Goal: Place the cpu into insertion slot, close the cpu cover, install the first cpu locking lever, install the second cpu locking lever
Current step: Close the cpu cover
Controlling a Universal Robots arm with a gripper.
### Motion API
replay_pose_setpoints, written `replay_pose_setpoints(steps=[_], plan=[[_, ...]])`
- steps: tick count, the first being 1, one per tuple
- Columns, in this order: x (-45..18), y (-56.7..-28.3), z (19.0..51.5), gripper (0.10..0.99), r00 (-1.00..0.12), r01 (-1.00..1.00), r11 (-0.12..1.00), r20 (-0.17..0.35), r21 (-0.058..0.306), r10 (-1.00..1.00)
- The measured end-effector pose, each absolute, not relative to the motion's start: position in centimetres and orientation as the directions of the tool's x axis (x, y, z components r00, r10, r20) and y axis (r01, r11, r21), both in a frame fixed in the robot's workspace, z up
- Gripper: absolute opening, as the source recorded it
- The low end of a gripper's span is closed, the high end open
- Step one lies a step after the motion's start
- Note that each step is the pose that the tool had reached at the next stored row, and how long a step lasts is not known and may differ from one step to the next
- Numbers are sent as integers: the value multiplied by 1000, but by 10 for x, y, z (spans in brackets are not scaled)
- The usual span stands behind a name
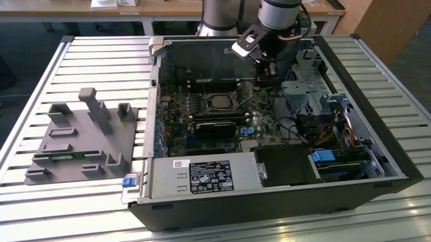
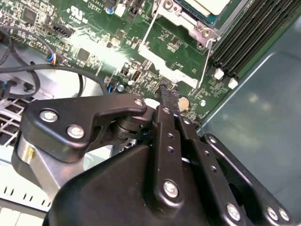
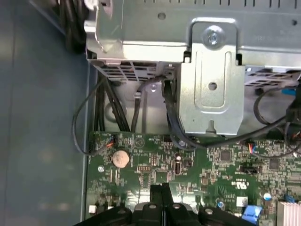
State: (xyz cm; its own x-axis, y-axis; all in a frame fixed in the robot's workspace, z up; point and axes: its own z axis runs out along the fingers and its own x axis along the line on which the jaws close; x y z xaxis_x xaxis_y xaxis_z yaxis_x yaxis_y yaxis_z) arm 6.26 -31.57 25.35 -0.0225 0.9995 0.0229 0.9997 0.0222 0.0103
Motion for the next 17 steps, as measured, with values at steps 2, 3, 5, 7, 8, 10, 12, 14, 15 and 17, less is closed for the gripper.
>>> replay_pose_setpoints(steps=[2, 3, 5, 7, 8, 10, 12, 14, 15, 17], plan=[[63, -316, 250, 106, -22, 1000, 22, 23, 7, 999], [63, -316, 248, 106, -22, 1000, 22, 23, 6, 999], [63, -316, 245, 106, -22, 1000, 22, 23, 4, 999], [60, -316, 244, 106, -22, 1000, 22, 23, 4, 999], [58, -316, 244, 106, -22, 1000, 22, 23, 4, 999], [54, -316, 244, 106, -22, 1000, 22, 23, 4, 999], [48, -316, 243, 106, -22, 1000, 22, 23, 4, 999], [42, -316, 243, 106, -22, 1000, 22, 23, 4, 999], [39, -316, 243, 106, -22, 1000, 22, 23, 4, 999], [34, -316, 242, 106, -22, 1000, 22, 23, 4, 999]])
